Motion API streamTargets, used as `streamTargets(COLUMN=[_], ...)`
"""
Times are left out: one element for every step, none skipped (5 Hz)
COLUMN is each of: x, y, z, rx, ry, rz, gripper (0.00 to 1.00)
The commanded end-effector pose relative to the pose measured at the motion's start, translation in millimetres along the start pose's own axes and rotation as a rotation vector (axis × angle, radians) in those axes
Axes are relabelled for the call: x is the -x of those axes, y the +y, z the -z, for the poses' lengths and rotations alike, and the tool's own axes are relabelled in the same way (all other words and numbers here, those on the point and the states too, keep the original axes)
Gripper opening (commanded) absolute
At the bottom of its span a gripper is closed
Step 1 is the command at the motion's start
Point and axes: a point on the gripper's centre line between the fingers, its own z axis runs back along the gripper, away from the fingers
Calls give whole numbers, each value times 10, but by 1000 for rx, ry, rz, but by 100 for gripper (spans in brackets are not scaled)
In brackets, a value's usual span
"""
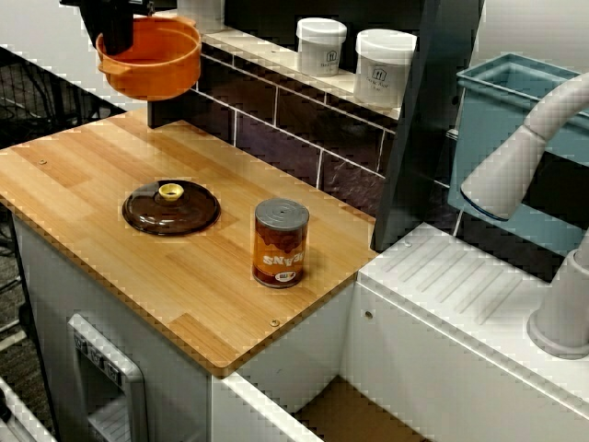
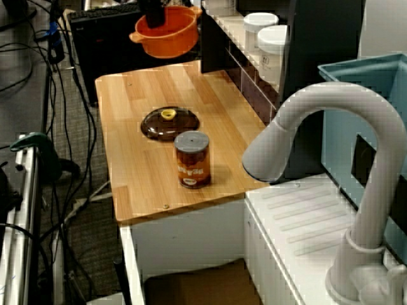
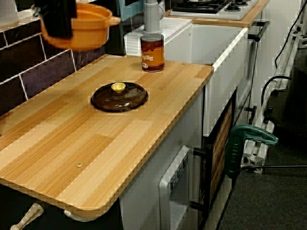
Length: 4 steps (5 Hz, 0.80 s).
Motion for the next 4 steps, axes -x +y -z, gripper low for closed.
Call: streamTargets(x=[16,-18,1,44], y=[562,669,743,708], z=[195,356,494,637], rx=[-38,-47,-67,-91], ry=[-41,-6,8,21], rz=[-117,-99,-114,-98], gripper=[0,0,0,0])
